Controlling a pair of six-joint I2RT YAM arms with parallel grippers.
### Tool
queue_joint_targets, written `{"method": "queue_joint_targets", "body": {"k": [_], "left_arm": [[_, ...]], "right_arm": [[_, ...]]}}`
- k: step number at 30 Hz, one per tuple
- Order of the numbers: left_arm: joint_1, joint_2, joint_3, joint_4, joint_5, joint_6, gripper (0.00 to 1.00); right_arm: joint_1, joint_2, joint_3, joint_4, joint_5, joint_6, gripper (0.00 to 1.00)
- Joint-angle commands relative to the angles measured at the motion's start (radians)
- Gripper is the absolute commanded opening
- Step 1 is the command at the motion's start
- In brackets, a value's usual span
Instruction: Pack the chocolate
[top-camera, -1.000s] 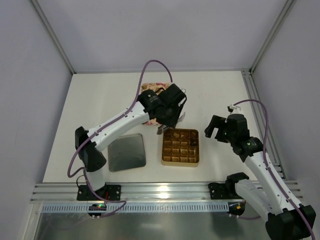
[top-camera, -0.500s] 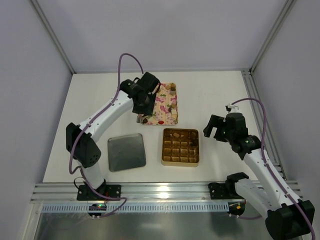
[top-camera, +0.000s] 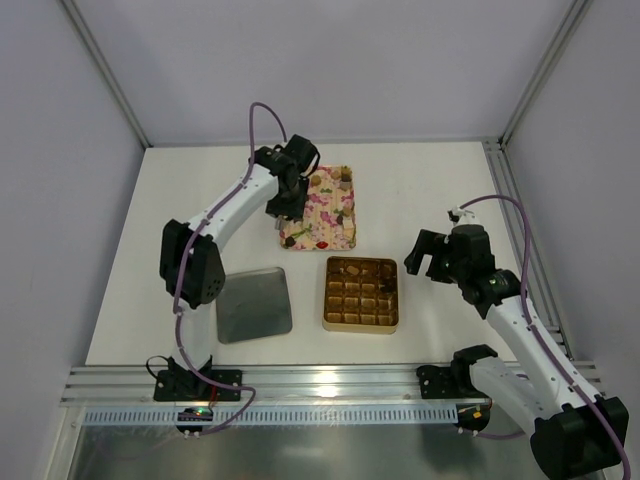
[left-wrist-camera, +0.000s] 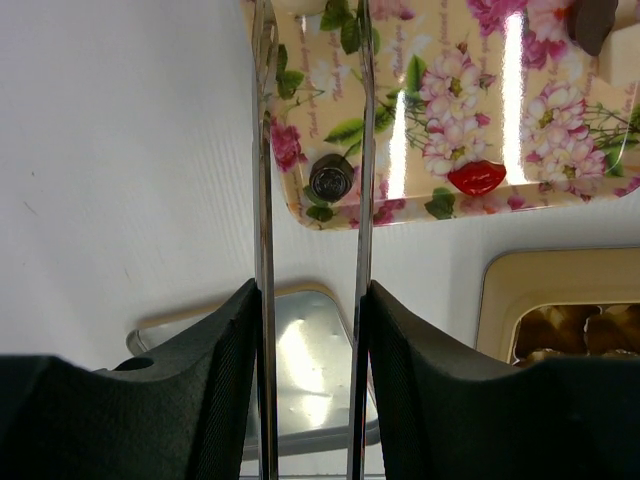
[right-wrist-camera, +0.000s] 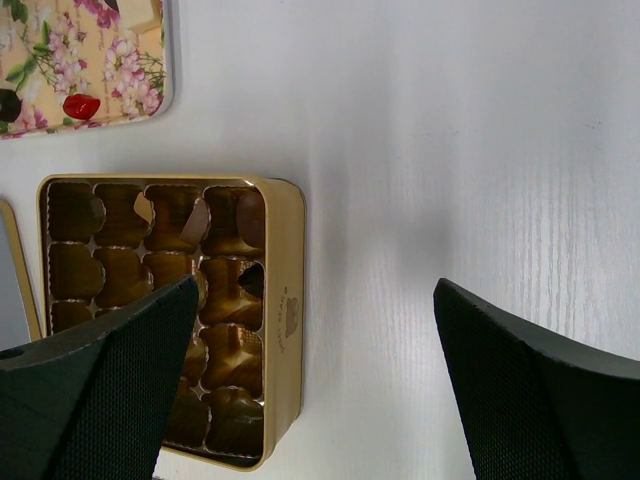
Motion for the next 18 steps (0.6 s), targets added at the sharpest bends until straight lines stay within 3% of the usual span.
{"method": "queue_joint_targets", "body": {"k": [1,18], "left_arm": [[0.014,0.011,0.07,0.01,-0.025,0.033,0.45],[0.037,0.077,0.075,0.007,0.008,0.068,0.45]], "right_arm": [[0.001,0.003,0.017,0.044,-0.013,-0.01,1.0],[0.001,0.01,0.02,0.042,-0.013,-0.013,1.0]]}}
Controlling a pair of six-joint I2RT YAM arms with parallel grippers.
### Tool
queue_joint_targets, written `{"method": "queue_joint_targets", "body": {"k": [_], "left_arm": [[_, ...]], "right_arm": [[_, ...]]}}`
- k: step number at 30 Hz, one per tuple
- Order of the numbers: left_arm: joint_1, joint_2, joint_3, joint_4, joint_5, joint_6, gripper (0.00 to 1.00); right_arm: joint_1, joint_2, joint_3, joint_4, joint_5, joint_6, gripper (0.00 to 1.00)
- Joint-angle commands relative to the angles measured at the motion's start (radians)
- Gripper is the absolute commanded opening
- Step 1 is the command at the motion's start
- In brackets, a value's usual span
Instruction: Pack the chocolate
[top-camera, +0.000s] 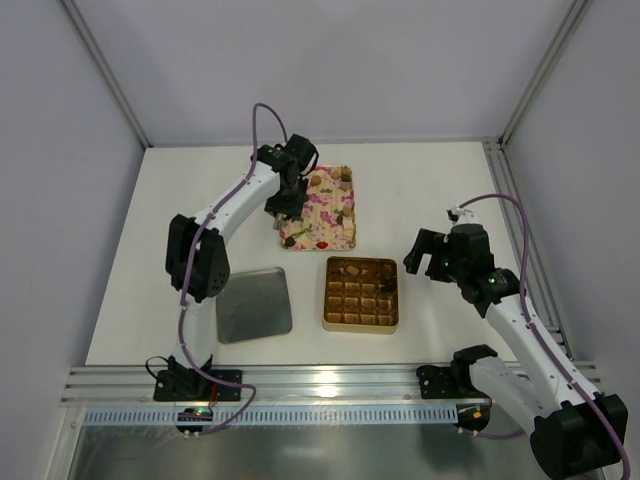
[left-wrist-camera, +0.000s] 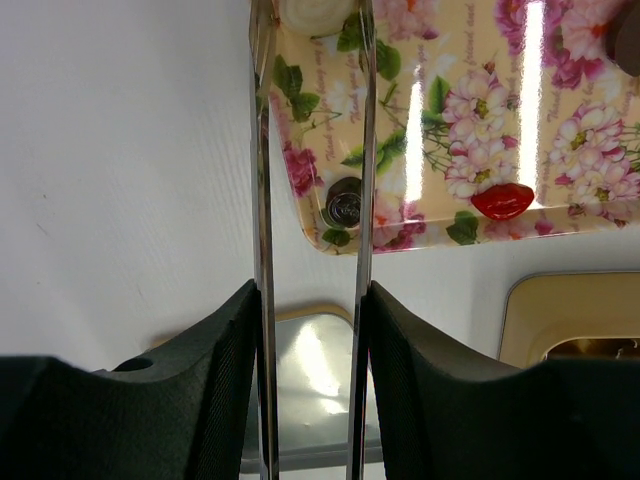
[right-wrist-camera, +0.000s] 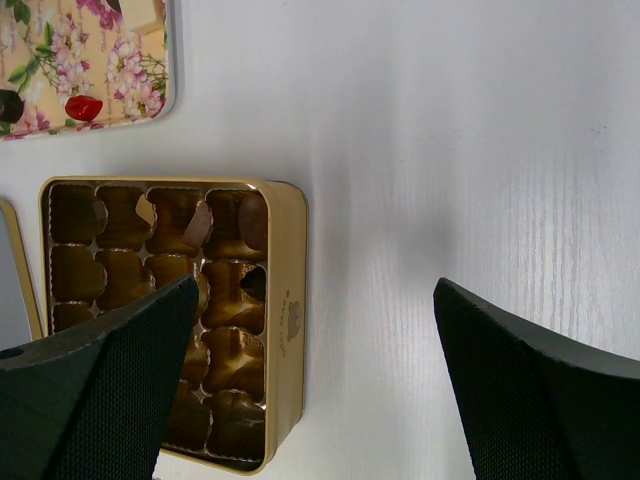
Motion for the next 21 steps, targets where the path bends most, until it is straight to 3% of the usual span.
{"method": "queue_joint_targets", "body": {"k": [1,21], "left_arm": [[0.008,0.008,0.027,0.005,0.01,0.026,0.45],[0.014,-0.052,-0.022,0.015,0.164,-0.003,0.36]], "right_arm": [[0.001,-0.002,0.02,0.027,-0.005,-0.011,1.0],[0.001,-0.017,0.028,0.015,-0.001,-0.008,1.0]]}}
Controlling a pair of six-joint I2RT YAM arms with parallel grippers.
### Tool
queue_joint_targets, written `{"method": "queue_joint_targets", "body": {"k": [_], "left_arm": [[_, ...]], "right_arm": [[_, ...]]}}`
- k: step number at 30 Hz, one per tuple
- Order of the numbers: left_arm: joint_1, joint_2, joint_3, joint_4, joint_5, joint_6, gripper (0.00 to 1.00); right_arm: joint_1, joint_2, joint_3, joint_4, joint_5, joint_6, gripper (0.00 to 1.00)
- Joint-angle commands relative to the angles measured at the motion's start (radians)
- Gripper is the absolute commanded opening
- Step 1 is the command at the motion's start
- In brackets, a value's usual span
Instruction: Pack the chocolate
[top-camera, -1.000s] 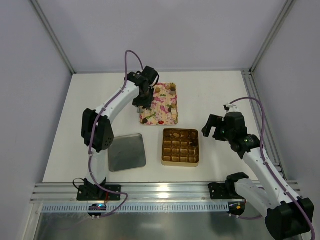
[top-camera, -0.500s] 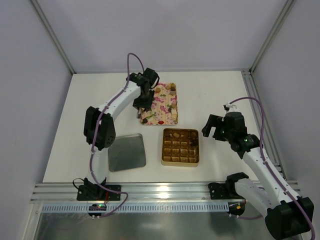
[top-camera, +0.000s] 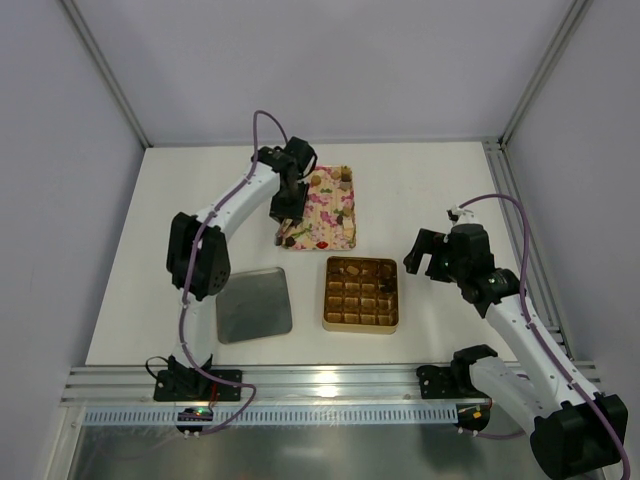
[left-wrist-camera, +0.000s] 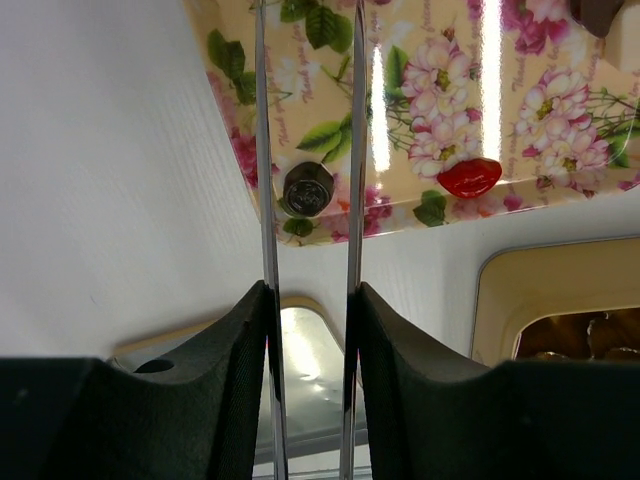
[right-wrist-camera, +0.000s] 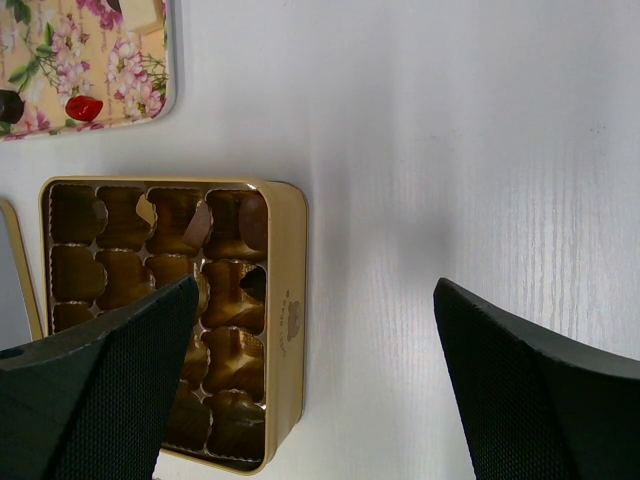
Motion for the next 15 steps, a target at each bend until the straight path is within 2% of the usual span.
{"method": "queue_joint_targets", "body": {"k": [1,15], "left_arm": [[0.003,-0.086,-0.016,0.016,0.048,-0.01,0.36],[-0.047,-0.139,-0.035,-0.018,0.074,0.004,0.4]], "right_arm": [[0.0,-0.019,0.028,0.013,-0.001,-0.008,1.0],[0.001,-0.033,0.022,0.009,-0.006,-0.002,1.0]]}}
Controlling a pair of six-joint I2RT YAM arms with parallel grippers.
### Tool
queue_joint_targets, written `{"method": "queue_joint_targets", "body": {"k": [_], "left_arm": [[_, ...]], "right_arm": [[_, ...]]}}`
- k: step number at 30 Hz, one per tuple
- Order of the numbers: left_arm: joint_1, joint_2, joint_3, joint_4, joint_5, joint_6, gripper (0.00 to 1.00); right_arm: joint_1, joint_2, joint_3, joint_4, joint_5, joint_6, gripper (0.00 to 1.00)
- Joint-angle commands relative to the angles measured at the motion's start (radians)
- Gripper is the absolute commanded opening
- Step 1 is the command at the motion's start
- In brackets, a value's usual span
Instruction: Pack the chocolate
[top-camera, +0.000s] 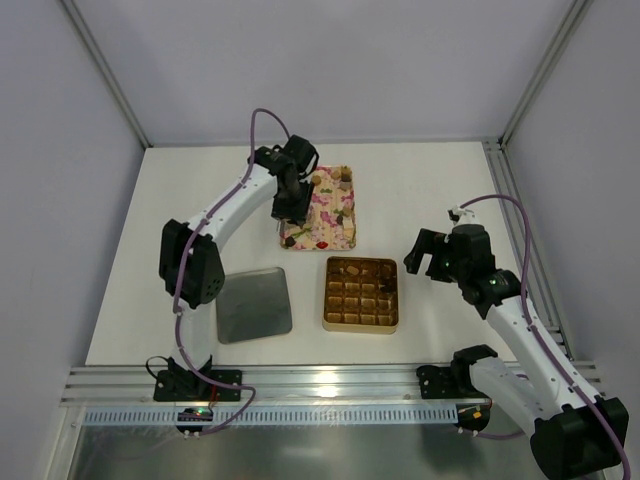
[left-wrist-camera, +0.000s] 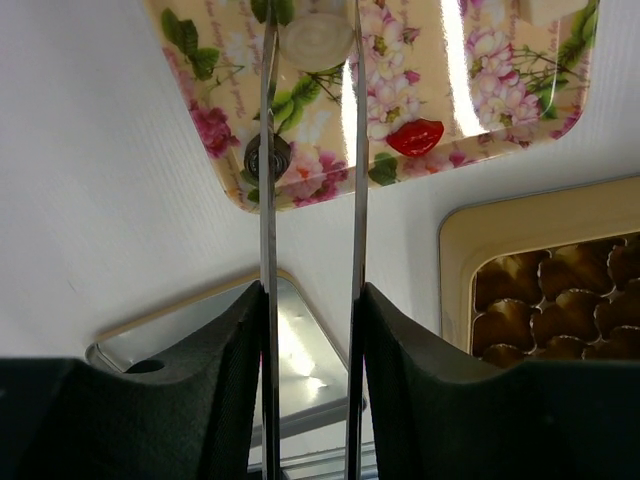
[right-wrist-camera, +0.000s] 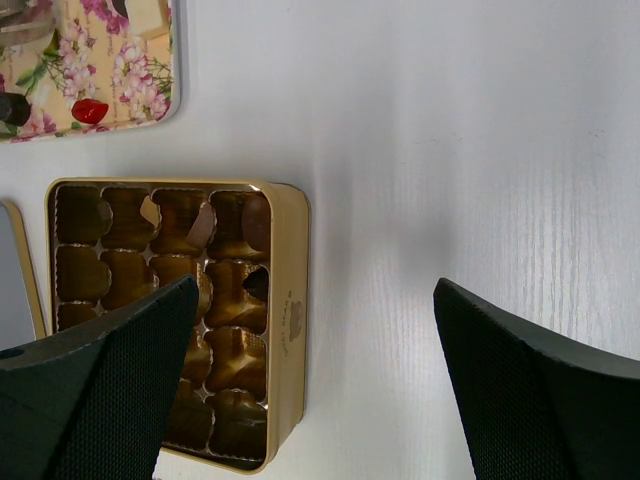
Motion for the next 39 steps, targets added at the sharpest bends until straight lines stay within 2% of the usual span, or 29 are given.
{"method": "queue_joint_targets", "body": {"k": [1,7,26,33,39], "left_arm": [[-0.02,-0.063,-0.007,-0.017,0.021,0.008,0.43],[-0.028,-0.069,-0.007,-0.028,0.005,0.011,0.46],[-0.06,-0.048,-0.026,-0.081,0.018,0.075,0.46],[-0.063,-0.029,0.0,-0.078,0.04,0.065,0.4],[-0.066,-0.028,0.003,-0.067,0.038,0.054,0.39]], "right_arm": [[0.001,-0.02,0.022,0.01,-0.005,-0.002,1.0],[0.001,-0.026,0.02,0.006,-0.005,-0.003,1.0],[0.0,-0.029,0.014,0.007,-0.007,0.003,1.0],[0.001,-0.024,0.011,0.013,-0.008,0.006,1.0],[0.001,-0.026,0.011,0.013,-0.007,0.004,1.0]]}}
